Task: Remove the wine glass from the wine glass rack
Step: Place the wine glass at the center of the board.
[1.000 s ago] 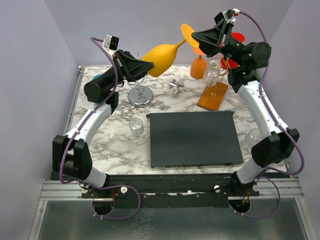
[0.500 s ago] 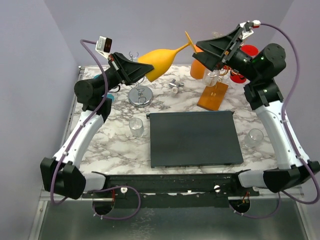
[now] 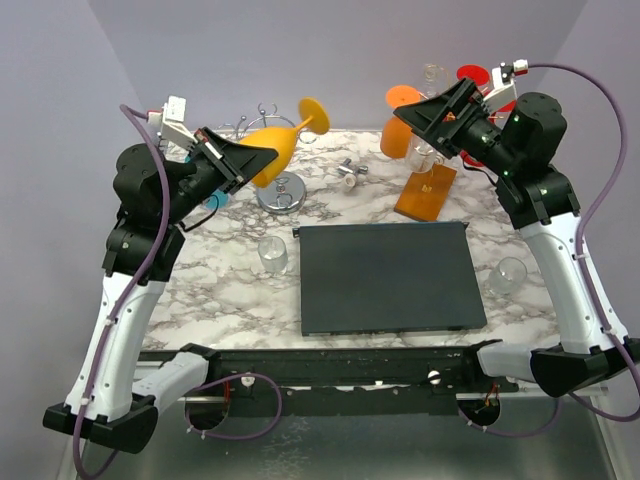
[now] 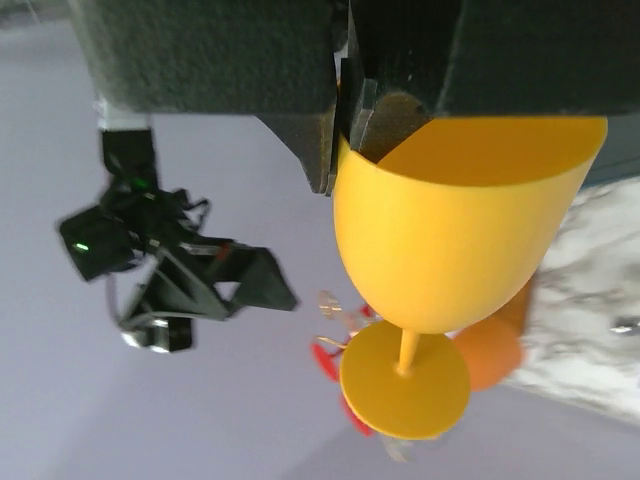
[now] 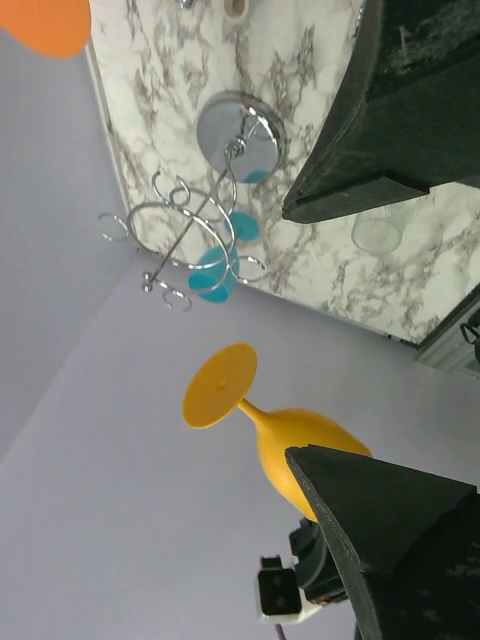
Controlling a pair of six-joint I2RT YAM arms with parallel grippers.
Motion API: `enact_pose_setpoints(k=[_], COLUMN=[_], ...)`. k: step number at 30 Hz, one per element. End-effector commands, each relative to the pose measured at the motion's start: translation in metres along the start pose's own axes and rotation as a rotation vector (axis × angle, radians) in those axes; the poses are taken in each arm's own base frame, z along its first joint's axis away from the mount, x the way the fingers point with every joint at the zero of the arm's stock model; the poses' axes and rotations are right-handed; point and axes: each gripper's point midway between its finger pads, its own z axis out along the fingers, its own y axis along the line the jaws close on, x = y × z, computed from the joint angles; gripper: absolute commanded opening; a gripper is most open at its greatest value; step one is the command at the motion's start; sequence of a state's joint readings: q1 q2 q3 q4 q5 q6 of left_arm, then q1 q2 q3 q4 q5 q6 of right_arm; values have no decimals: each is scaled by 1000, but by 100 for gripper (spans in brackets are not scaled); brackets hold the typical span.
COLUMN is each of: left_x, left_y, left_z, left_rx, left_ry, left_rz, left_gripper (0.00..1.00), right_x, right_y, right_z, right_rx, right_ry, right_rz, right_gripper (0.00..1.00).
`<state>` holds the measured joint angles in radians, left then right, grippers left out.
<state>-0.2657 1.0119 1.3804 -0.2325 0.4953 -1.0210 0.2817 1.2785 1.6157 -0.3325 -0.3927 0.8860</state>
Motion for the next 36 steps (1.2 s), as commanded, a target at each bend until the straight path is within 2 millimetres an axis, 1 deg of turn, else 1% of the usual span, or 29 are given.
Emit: enact_pose_setpoints(k=[1,4,8,11,16,20,23,25,28,33,36], left_x=[-3,-15,-36,-46,-58,-67,-76,-82,-88,-99,-100], left_y=[77,100,122,137,170,209,239,258,285,323,344], left_z=[-38,-66,-103,-117,-117,-123,-134,-141,-145,-147,-142], left_rx=[-457,-650,-882,-1020,-1187,-1315,-1394,-1417,-1399,-1384,-1366], left_ry=[-71,-140,-231,-245,-226,-175,-158,-145,-106,-49,-6], left_rz=[59,104,178,228,292,296,280,238,152,55,5], left_gripper=[0,0,0,0,0,0,0,0,0,0,0], right_x=[-8,-7,-5,-2,1,2,0,-1,0,2,6], right_y=[-17,-22,-25,-26,-34,-38,-41,-43,-44,-48,-49], right_z=[-12,-13,-14,-15,-14,-20,-27,-29,-30,-31,-31], right_rx=[115,132,139,134,165,186,208,221,228,234,228], right_ry=[-46,-42,-36,-27,-2,-5,-27,-34,-29,-20,-11], right_rz=[-127,-154,-170,-181,-205,-218,-235,-243,-255,-258,-255], right_gripper=[100,100,100,100,100,100,100,100,100,100,100])
